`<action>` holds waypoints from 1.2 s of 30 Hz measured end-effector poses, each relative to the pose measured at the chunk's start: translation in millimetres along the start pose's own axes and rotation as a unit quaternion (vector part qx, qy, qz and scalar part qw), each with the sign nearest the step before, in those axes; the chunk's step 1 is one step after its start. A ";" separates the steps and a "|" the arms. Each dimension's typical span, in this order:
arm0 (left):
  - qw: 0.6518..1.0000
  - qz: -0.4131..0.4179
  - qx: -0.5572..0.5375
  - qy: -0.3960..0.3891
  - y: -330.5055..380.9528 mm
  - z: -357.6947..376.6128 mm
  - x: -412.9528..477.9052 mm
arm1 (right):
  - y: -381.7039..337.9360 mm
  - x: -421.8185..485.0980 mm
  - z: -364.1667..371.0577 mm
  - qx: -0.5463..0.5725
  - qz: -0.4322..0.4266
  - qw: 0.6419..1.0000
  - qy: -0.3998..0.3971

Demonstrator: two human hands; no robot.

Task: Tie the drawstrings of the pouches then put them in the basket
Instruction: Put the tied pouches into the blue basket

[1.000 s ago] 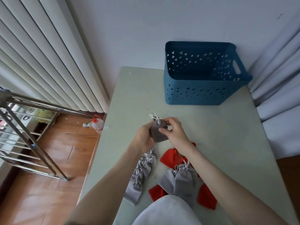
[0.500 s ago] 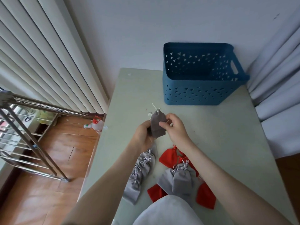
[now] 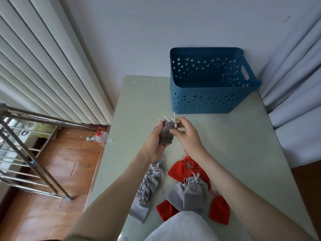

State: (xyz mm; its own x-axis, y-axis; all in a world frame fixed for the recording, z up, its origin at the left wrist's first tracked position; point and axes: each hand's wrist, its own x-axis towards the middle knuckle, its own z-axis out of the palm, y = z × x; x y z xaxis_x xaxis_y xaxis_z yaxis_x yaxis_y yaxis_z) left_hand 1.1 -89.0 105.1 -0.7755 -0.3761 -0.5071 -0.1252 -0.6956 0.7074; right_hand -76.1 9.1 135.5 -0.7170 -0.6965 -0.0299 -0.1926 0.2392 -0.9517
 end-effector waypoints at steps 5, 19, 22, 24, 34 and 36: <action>0.999 -0.017 0.008 0.037 -1.4 -0.6 7.4 | -4.1 5.1 -14.0 0.084 0.032 0.995 -0.045; 0.983 0.063 0.170 0.022 10.5 24.0 31.6 | 12.2 33.5 -14.6 -0.058 0.090 0.994 0.023; 0.980 0.071 0.183 0.032 17.3 35.0 43.1 | 13.4 44.5 -23.0 -0.032 0.054 0.998 0.015; 0.976 0.067 0.205 0.025 22.0 40.5 51.4 | 10.4 47.6 -29.7 0.014 0.057 0.998 0.015; 0.936 0.034 0.348 0.033 46.8 67.4 91.5 | 27.9 90.5 -63.4 0.125 0.121 0.985 0.001; 0.936 0.030 0.351 0.017 52.5 73.6 94.3 | 28.0 97.8 -68.5 0.123 0.120 0.985 -0.019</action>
State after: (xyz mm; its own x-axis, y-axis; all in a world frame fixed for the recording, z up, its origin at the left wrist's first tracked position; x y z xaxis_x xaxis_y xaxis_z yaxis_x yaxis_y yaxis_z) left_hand -124.2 -115.9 130.6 -0.7760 -0.4291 -0.4622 -0.4660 -0.1037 0.8787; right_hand -197.6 -6.0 126.8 -0.6963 -0.6649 -0.2702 0.1507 0.2327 -0.9608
